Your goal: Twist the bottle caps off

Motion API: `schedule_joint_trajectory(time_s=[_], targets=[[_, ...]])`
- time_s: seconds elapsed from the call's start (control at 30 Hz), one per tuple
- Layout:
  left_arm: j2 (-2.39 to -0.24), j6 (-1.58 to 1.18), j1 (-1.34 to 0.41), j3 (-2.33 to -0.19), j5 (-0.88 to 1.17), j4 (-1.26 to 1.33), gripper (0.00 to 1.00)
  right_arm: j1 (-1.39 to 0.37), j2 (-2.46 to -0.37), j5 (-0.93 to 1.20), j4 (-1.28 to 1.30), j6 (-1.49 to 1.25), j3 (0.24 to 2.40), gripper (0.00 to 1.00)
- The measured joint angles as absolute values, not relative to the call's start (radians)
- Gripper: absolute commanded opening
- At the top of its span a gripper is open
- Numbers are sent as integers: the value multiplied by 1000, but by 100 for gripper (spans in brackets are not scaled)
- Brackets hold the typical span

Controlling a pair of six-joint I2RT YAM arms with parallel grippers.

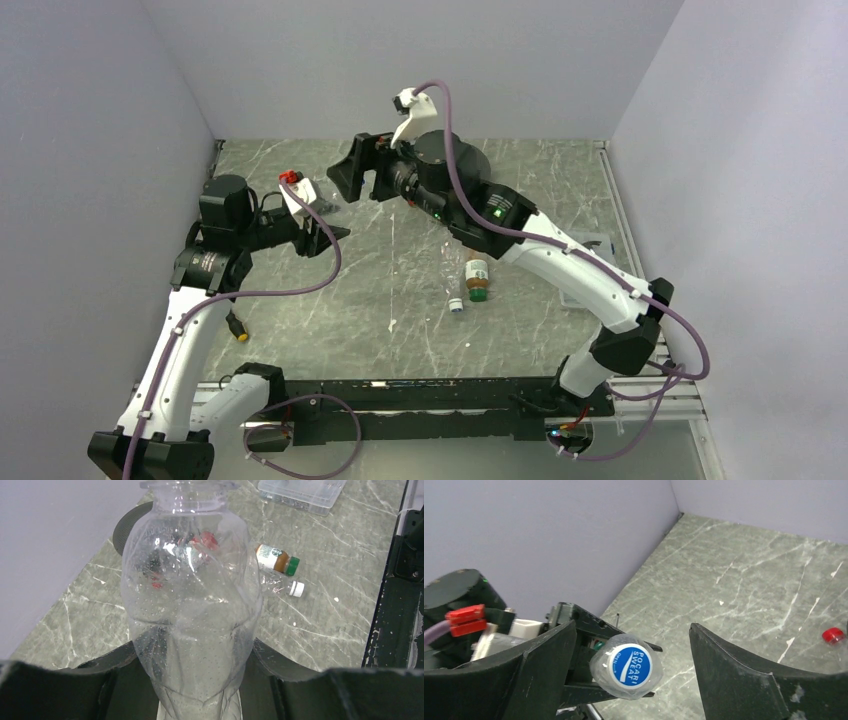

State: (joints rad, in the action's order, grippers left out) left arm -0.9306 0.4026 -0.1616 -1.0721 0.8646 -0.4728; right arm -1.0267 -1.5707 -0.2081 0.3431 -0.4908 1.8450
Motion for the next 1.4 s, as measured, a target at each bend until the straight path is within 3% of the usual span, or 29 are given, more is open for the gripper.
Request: schedule_joint_trajectory(time_s=[0.13,0.33,0.43,0.53,0.67,0.9,1.1,1.17,1.23,1.3,1.33,1.4], targets=[[-931,403,-162,-1071,855,-470,26,-1027,-1606,-216,361,-502,1847,67],[-931,403,-162,-1071,848,-467,25,-1027,-1617,-219,361,-516,1847,32],[-931,403,-162,-1071,844,-469,25,-1031,-1617,-218,350,-520,1843,20],[-933,401,-162,-1071,850,-469,26,-1030,-1613,-212,341,-516,1837,12],[-947,387,-162,-1076,919,-479,26,-1004,-1578,-121,304,-500,1785,10],[-1000,352,-170,-1140,1187,-574,27,-913,-1425,299,84,-419,1568,16],[-1010,357,-174,-1179,1314,-646,26,-902,-1407,479,17,-361,1557,18],[-1011,355,-174,-1179,1321,-653,26,-900,-1408,490,17,-351,1557,33],[-1012,353,-174,-1179,1321,-652,25,-899,-1408,491,19,-345,1557,68],[-1012,354,-173,-1179,1320,-653,25,-898,-1408,481,25,-342,1557,91],[-1012,354,-170,-1179,1319,-650,25,-894,-1407,469,26,-336,1559,98],[-1012,354,-167,-1178,1308,-648,25,-892,-1408,423,47,-328,1566,100]])
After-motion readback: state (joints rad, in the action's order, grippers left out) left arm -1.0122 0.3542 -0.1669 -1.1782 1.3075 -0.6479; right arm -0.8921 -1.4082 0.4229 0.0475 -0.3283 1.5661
